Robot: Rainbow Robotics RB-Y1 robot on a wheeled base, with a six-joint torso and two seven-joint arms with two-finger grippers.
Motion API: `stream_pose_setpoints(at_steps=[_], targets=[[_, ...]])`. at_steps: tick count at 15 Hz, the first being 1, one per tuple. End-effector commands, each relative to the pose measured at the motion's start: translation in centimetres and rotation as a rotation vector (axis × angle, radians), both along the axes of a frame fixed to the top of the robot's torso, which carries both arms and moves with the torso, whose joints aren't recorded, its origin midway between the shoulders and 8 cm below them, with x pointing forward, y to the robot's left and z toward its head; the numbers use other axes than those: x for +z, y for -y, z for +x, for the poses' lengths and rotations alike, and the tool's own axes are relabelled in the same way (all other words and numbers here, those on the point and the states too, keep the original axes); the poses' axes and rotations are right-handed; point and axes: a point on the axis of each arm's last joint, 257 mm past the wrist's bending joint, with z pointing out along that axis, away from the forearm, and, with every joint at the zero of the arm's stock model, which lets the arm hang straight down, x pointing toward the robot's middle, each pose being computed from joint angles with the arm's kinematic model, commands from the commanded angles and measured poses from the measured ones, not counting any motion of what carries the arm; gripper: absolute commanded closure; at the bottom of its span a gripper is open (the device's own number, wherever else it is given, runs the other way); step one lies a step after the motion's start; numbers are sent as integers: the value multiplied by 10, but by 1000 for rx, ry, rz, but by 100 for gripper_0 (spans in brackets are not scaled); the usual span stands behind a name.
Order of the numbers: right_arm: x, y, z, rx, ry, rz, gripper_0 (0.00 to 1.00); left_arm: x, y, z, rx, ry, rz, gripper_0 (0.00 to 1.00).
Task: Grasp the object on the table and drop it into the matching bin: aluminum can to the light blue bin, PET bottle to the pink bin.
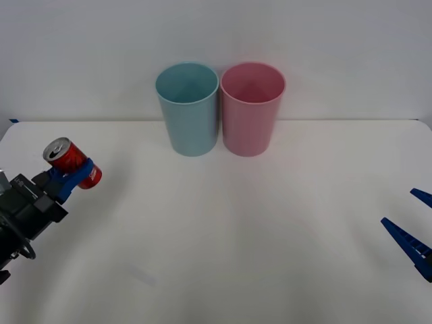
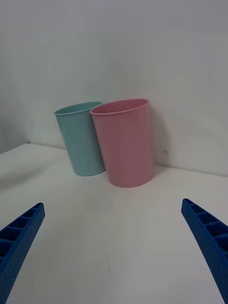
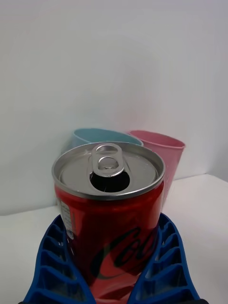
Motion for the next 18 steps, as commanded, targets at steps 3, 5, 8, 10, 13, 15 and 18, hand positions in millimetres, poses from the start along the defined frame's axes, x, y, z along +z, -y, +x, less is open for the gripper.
stream_pose_setpoints(at_steps=[3,5,8,10,13,15,18], targets=[[0,0,0,0,0,0,0,53,24,47,-47,20,-9,100],[0,0,0,0,0,0,0,78,31,65,-54,22,-23,100],[0,0,0,0,0,0,0,111,45,86,-76,18,-53,100],[0,0,0,0,0,0,0,124,58,99,-98,5,-56,99],[0,0,0,0,0,0,0,133,79,136,-117,-7,-28,99],[0,0,0,0,0,0,0,139,94,160,-126,-17,-4,99],[0,0,0,0,0,0,0,140,114,194,-129,-40,36,99]])
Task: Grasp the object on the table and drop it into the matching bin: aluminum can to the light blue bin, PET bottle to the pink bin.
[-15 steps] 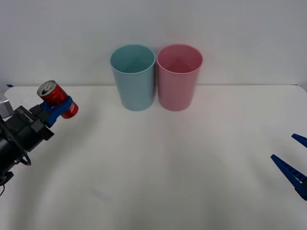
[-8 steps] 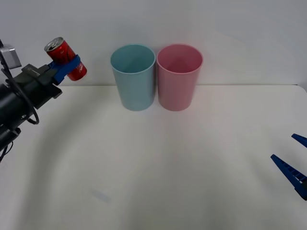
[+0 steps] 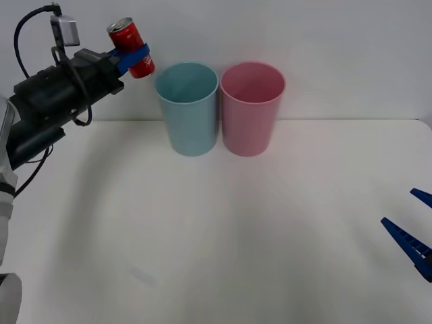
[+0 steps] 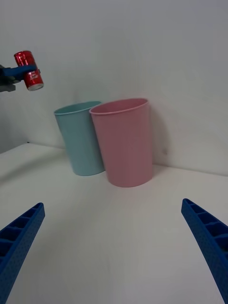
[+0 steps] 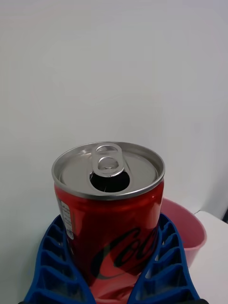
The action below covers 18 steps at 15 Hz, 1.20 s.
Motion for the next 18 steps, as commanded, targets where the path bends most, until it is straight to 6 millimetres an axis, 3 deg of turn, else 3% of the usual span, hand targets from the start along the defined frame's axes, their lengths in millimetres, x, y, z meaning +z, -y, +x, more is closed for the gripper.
stream_pose_setpoints(at_steps=[1,6,13,14,15,16,18], targets=[[0,0,0,0,0,0,0,-2,19,31,6,-7,48,99],[0,0,0,0,0,0,0,-5,50,67,40,4,135,99],[0,0,0,0,0,0,0,-4,71,73,55,20,151,94],[0,0,0,0,0,0,0,-4,71,74,59,22,152,84],[0,0,0,0,0,0,0,-4,71,74,59,24,153,56],[0,0,0,0,0,0,0,-4,70,74,61,24,153,0],[0,0,0,0,0,0,0,-4,70,73,59,22,145,0]])
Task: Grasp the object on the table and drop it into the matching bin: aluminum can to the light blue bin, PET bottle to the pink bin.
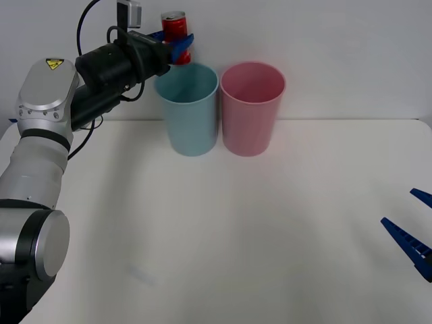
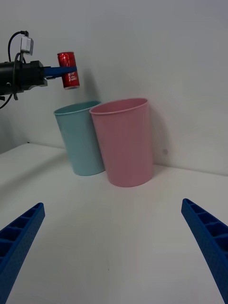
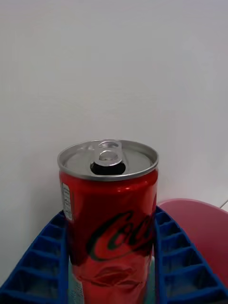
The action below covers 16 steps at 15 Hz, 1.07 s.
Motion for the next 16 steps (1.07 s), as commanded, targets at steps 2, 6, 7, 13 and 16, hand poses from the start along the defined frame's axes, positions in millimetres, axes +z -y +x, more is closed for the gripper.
stream_pose_setpoints(at_steps=[2,6,7,13,16], targets=[[0,0,0,0,0,0,0,1,-2,-1,-2,-6,-24,0],[0,0,0,0,0,0,0,-7,-13,-7,-7,-13,-65,0],[0,0,0,0,0,0,0,-8,-21,-12,-7,-5,-73,0],[0,0,0,0,0,0,0,-21,-84,-57,35,50,-113,0],[0,0,0,0,0,0,0,-31,-125,-88,53,68,-110,0]])
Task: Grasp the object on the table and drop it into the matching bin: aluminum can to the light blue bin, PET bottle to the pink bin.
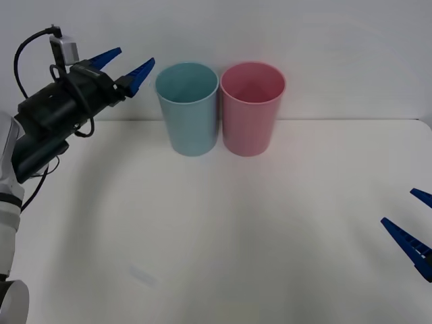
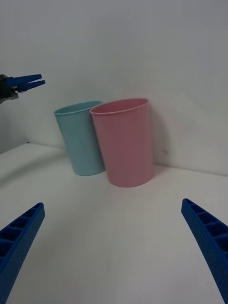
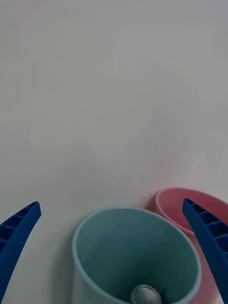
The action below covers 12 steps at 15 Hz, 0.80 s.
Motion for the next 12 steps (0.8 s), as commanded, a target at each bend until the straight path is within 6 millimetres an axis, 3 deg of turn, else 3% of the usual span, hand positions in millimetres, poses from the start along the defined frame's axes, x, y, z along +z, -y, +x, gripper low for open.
stream_pose_setpoints(at_steps=[1,7,12], targets=[[0,0,0,0,0,0,0,-12,-44,-34,19,13,10,0],[0,0,0,0,0,0,0,-31,-129,-116,92,26,46,0],[0,0,0,0,0,0,0,-59,-177,-174,146,33,147,0]])
